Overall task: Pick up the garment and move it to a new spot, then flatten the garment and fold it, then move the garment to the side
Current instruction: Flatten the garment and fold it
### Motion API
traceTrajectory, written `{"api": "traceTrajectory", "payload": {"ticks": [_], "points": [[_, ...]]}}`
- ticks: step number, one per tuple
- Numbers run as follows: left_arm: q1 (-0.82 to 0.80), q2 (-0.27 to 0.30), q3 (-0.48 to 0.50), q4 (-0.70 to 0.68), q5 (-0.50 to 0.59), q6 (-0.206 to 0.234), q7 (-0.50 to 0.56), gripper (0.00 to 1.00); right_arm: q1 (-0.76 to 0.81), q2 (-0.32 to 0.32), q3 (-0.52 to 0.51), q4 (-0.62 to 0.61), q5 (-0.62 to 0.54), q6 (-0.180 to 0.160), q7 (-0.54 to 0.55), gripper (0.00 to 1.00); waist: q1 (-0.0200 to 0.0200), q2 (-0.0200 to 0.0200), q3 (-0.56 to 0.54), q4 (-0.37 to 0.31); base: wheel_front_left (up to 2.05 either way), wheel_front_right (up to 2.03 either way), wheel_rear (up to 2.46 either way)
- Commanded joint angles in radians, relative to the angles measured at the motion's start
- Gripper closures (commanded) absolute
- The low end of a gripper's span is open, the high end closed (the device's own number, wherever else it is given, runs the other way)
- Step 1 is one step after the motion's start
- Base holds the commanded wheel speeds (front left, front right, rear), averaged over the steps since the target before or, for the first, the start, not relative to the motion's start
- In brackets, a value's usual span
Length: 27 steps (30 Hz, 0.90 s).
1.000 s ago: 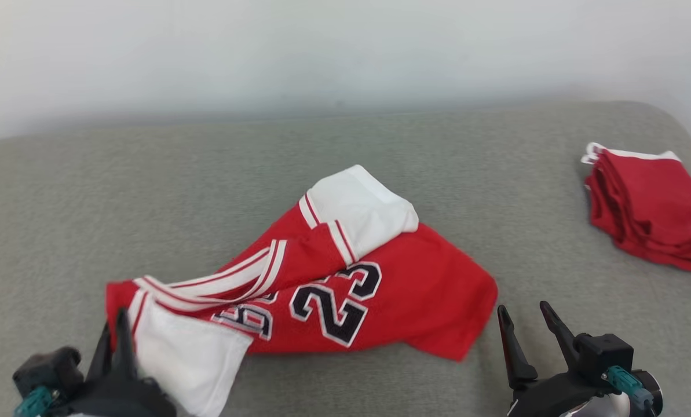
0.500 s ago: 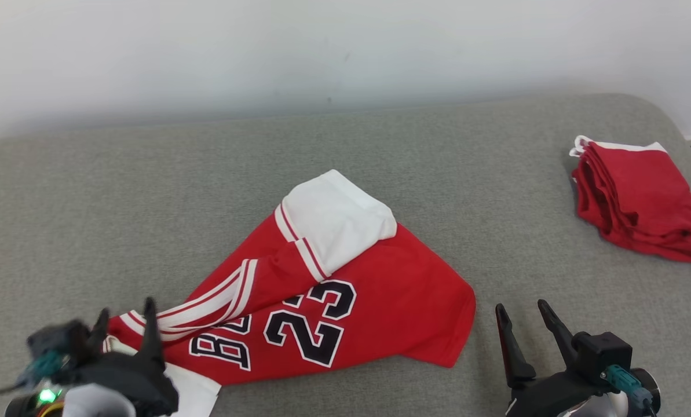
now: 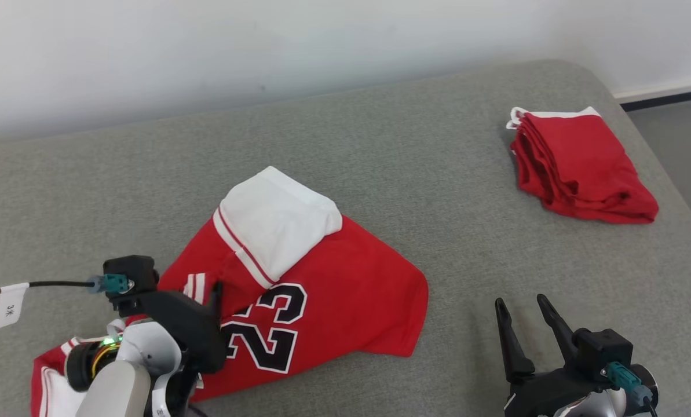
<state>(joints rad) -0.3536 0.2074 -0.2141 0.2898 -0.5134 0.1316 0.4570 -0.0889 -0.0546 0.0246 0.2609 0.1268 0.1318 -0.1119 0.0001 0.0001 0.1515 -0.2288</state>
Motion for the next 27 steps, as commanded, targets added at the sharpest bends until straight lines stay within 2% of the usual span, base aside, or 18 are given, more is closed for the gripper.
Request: {"api": "traceTrajectory", "payload": {"ticks": [1, 3, 4, 6, 8, 12, 17, 22, 27], "points": [[-0.002, -0.006, 0.005, -0.013, -0.02, -0.008, 0.009, 0.22, -0.001, 0.002, -0.003, 0.001, 0.003, -0.002, -0.005, 0.0, -0.0001, -0.0001, 0.008, -0.024, 0.0, 0.0, 0.0], [0.007, -0.013, 0.006, -0.032, -0.038, -0.015, 0.022, 0.36, 0.0, 0.002, -0.005, 0.005, 0.002, -0.002, -0.01, 0.0, -0.0001, -0.0001, 0.005, -0.027, 0.0, 0.0, 0.0], [0.013, -0.012, 0.0, -0.036, -0.041, -0.019, 0.033, 0.51, -0.001, 0.002, -0.006, 0.007, 0.001, -0.002, -0.011, 0.0, -0.0001, -0.0001, 0.003, -0.027, 0.0, 0.0, 0.0], [0.024, -0.011, -0.006, -0.046, -0.047, -0.016, 0.046, 0.62, -0.006, 0.003, 0.0, 0.012, 0.0, -0.002, -0.011, 0.0, -0.0001, -0.0001, -0.002, -0.025, 0.0, 0.0, 0.0], [0.027, -0.006, -0.01, -0.053, -0.033, -0.011, 0.037, 1.0, -0.012, 0.003, 0.009, 0.015, 0.001, -0.002, -0.01, 0.0, -0.0001, -0.0001, -0.006, -0.023, 0.0, 0.0, 0.0], [0.007, -0.014, -0.008, -0.078, -0.02, -0.025, -0.037, 1.0, -0.006, 0.003, 0.013, 0.017, 0.004, -0.002, -0.011, 0.0, -0.0001, -0.0001, -0.012, -0.008, 0.0, 0.0, 0.0], [-0.019, -0.021, 0.017, -0.13, 0.022, -0.017, -0.21, 1.0, 0.004, 0.003, 0.0, 0.014, -0.005, -0.002, -0.009, 0.0, -0.0001, -0.0001, -0.024, 0.018, 0.0, 0.0, 0.0], [0.046, -0.005, 0.047, -0.225, 0.06, 0.023, -0.306, 1.0, 0.013, 0.003, -0.019, -0.003, -0.013, -0.002, -0.003, 0.0, -0.0001, -0.0001, -0.031, 0.062, 0.0, 0.0, 0.0], [0.199, 0.024, 0.082, -0.338, 0.066, 0.081, -0.289, 1.0, 0.026, 0.002, -0.031, -0.01, -0.014, -0.002, 0.002, 0.0, -0.0001, -0.0001, -0.03, 0.115, 0.0, 0.0, 0.0]]}}
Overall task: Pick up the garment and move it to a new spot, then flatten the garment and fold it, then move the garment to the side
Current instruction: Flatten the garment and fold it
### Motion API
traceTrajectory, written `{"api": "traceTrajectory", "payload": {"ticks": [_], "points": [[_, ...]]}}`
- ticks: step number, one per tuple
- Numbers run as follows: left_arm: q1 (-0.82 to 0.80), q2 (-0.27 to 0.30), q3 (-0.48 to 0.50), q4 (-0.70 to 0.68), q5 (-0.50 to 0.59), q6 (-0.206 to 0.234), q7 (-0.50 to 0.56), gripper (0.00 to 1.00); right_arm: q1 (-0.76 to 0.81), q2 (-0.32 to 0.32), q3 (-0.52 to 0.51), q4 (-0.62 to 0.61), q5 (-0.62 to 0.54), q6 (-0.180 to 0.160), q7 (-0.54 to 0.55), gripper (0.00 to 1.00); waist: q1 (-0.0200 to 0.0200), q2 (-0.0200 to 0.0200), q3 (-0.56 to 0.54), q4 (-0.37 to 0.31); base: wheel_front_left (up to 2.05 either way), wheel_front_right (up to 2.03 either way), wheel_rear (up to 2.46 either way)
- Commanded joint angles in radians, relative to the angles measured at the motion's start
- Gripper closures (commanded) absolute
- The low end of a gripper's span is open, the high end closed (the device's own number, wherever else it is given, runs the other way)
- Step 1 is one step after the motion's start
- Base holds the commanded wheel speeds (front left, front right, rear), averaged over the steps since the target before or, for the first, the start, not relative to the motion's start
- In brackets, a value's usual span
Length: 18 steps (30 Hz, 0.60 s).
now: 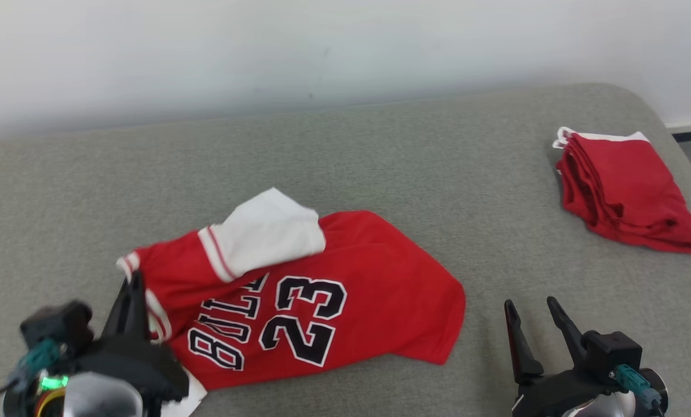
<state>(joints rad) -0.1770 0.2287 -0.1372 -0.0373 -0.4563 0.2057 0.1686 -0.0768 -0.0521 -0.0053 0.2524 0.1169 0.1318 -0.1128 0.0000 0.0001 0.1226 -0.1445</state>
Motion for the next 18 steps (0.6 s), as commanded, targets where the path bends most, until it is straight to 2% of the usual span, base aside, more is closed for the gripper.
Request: {"api": "traceTrajectory", "payload": {"ticks": [1, 5, 10, 13, 14, 15, 16, 17, 18], "points": [[0.057, 0.005, 0.013, -0.033, 0.006, 0.02, 0.005, 1.0, 0.015, 0.0, -0.003, -0.004, -0.004, -0.002, 0.003, 0.0, 0.0, -0.0001, 0.001, 0.042, 0.0, 0.0, 0.0], [0.181, 0.008, 0.048, -0.069, -0.017, 0.056, 0.011, 1.0, 0.015, -0.001, -0.002, -0.013, -0.006, -0.002, 0.009, 0.0, 0.0, -0.0001, 0.007, 0.081, 0.0, 0.0, 0.0], [0.233, -0.004, 0.068, -0.047, -0.037, 0.064, -0.014, 1.0, 0.005, -0.005, -0.002, -0.018, -0.009, -0.002, 0.013, 0.0, 0.0, -0.0001, 0.01, 0.111, 0.0, 0.0, 0.0], [0.244, -0.02, 0.077, 0.016, -0.059, 0.054, -0.042, 1.0, -0.004, -0.014, 0.005, -0.023, -0.013, -0.002, 0.019, 0.0, 0.0, -0.0001, 0.01, 0.123, 0.0, 0.0, 0.0], [0.244, -0.025, 0.081, 0.029, -0.064, 0.055, -0.052, 0.62, -0.005, -0.018, 0.009, -0.023, -0.012, -0.002, 0.023, 0.0, 0.0, -0.0001, 0.009, 0.124, 0.0, 0.0, 0.0], [0.244, -0.025, 0.081, 0.029, -0.064, 0.055, -0.052, 0.62, -0.005, -0.018, 0.009, -0.023, -0.012, -0.002, 0.023, 0.0, 0.0, -0.0001, 0.009, 0.124, 0.0, 0.0, 0.0], [0.244, -0.031, 0.085, 0.043, -0.072, 0.056, -0.057, 0.09, -0.006, -0.02, 0.009, -0.027, -0.013, -0.002, 0.031, 0.0, 0.0, -0.0001, 0.007, 0.125, 0.0, 0.0, 0.0], [0.242, -0.037, 0.093, 0.058, -0.074, 0.055, -0.072, 0.0, -0.009, -0.028, 0.009, -0.035, -0.017, -0.002, 0.056, 0.0, 0.0, -0.0001, 0.004, 0.125, 0.0, 0.0, 0.0], [0.24, -0.039, 0.098, 0.063, -0.078, 0.055, -0.082, 0.0, -0.012, -0.031, 0.007, -0.039, -0.018, -0.002, 0.071, 0.0, 0.0, -0.0001, 0.003, 0.125, 0.0, 0.0, 0.0]]}}
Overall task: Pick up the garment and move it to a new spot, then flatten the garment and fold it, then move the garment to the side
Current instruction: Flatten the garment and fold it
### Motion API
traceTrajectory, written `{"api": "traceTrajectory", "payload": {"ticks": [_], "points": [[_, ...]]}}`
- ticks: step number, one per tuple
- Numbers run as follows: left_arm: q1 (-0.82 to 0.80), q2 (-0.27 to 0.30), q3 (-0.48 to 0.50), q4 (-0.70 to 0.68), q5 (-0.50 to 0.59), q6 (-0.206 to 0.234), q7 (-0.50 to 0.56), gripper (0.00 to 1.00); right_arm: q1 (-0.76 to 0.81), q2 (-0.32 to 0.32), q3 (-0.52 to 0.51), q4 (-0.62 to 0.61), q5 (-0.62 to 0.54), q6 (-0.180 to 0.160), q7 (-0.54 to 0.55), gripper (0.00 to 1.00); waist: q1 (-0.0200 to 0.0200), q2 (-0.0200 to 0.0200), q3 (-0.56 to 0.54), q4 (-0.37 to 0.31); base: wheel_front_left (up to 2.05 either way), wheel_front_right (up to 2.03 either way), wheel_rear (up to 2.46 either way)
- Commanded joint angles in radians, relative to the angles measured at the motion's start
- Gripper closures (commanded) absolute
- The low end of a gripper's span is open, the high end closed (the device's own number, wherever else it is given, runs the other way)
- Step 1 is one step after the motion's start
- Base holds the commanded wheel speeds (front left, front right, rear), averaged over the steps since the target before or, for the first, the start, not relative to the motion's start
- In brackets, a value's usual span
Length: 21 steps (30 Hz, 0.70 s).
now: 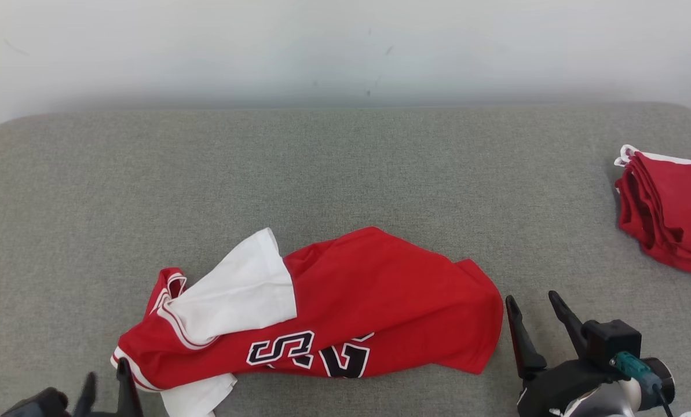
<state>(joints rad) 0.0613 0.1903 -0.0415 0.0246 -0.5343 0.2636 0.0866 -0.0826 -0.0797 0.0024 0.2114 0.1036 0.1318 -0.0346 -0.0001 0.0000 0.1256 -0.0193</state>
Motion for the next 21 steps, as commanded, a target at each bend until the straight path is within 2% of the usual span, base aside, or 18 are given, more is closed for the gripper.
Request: {"api": "traceTrajectory", "payload": {"ticks": [1, 6, 15, 21], "points": [[-0.002, 0.001, 0.008, 0.002, 0.001, -0.003, -0.014, 0.0, -0.013, -0.007, -0.005, -0.004, -0.004, -0.002, 0.012, 0.0, 0.0001, 0.0, -0.002, -0.001, 0.0, 0.0, 0.0], [-0.021, 0.019, 0.011, -0.031, 0.027, -0.038, -0.109, 0.0, -0.066, -0.012, -0.032, -0.019, 0.039, -0.002, 0.153, 0.0, 0.0001, 0.0, -0.003, -0.001, 0.0, 0.0, 0.0], [-0.044, 0.088, -0.109, -0.07, 0.156, -0.152, -0.235, 0.0, -0.188, -0.007, -0.039, 0.006, 0.104, -0.002, 0.51, 0.0, 0.0001, 0.0, 0.025, 0.029, 0.0, 0.0, 0.0], [-0.042, 0.093, -0.14, -0.066, 0.176, -0.173, -0.271, 0.0, -0.233, -0.02, -0.051, 0.032, 0.064, -0.002, 0.677, 0.0, 0.0001, 0.0, 0.044, 0.061, 0.0, 0.0, 0.0]]}}
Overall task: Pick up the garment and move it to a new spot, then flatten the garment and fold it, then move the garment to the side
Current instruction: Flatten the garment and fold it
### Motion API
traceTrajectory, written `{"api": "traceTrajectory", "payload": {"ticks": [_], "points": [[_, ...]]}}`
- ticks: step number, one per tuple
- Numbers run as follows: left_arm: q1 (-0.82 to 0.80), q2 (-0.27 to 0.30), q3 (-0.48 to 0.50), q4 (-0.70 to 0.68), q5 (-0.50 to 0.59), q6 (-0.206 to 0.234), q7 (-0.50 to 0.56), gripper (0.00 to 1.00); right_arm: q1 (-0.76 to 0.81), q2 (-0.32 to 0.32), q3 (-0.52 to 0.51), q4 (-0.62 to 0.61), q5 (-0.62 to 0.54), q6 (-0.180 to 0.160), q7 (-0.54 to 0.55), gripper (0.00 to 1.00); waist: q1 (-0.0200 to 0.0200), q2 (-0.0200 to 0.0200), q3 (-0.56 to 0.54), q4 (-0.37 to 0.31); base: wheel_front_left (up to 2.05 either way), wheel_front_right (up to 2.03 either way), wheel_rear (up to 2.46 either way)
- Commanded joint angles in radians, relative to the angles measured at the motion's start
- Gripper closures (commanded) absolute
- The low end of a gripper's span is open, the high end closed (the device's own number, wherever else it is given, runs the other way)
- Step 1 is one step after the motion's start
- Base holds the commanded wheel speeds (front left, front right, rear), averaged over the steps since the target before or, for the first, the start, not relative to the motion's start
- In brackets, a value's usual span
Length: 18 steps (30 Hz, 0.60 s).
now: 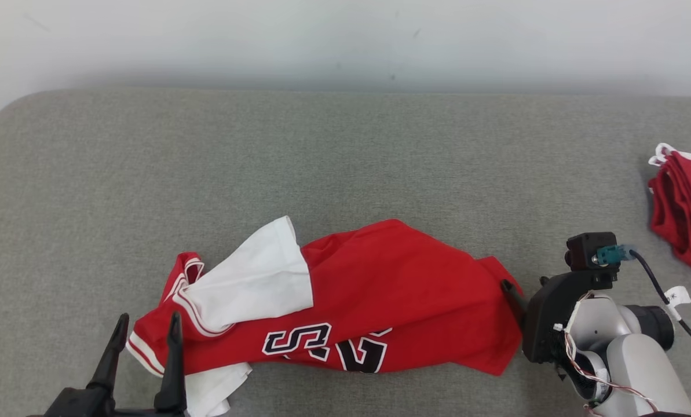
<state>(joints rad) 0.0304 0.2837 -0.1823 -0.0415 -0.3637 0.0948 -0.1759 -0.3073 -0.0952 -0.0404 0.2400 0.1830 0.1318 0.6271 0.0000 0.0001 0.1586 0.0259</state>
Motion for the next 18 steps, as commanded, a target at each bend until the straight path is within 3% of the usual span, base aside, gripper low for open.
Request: {"api": "traceTrajectory", "payload": {"ticks": [1, 6, 9, 10, 11, 18], "points": [[-0.011, -0.003, -0.003, -0.001, 0.004, -0.004, -0.01, 0.0, -0.009, -0.006, -0.014, 0.01, -0.028, -0.002, 0.033, 0.0, 0.0, -0.0001, 0.013, 0.024, 0.0, 0.0, 0.0], [-0.012, -0.007, -0.014, -0.004, 0.004, -0.002, -0.006, 0.0, -0.004, 0.012, -0.023, 0.029, -0.021, -0.002, 0.081, 0.0, 0.0, -0.0001, 0.018, 0.049, 0.0, 0.0, 0.0], [-0.006, -0.008, -0.017, -0.007, 0.001, 0.002, -0.003, 0.0, 0.004, 0.018, -0.018, 0.038, -0.011, -0.002, 0.098, 0.91, 0.0, -0.0001, 0.018, 0.054, 0.0, 0.0, 0.0], [-0.006, -0.008, -0.017, -0.007, 0.001, 0.002, -0.003, 0.0, 0.004, 0.018, -0.018, 0.038, -0.011, -0.002, 0.098, 0.91, 0.0, -0.0001, 0.018, 0.054, 0.0, 0.0, 0.0], [-0.005, -0.007, -0.018, -0.007, -0.001, 0.002, -0.001, 0.0, 0.006, 0.019, -0.019, 0.04, -0.01, -0.002, 0.1, 1.0, 0.0, -0.0001, 0.017, 0.054, 0.0, 0.0, 0.0], [-0.002, -0.007, -0.02, -0.015, -0.006, 0.014, 0.015, 0.0, -0.007, 0.006, -0.056, -0.026, -0.057, -0.002, -0.006, 1.0, 0.0, -0.0001, 0.004, 0.039, 0.0, 0.0, 0.0]]}}
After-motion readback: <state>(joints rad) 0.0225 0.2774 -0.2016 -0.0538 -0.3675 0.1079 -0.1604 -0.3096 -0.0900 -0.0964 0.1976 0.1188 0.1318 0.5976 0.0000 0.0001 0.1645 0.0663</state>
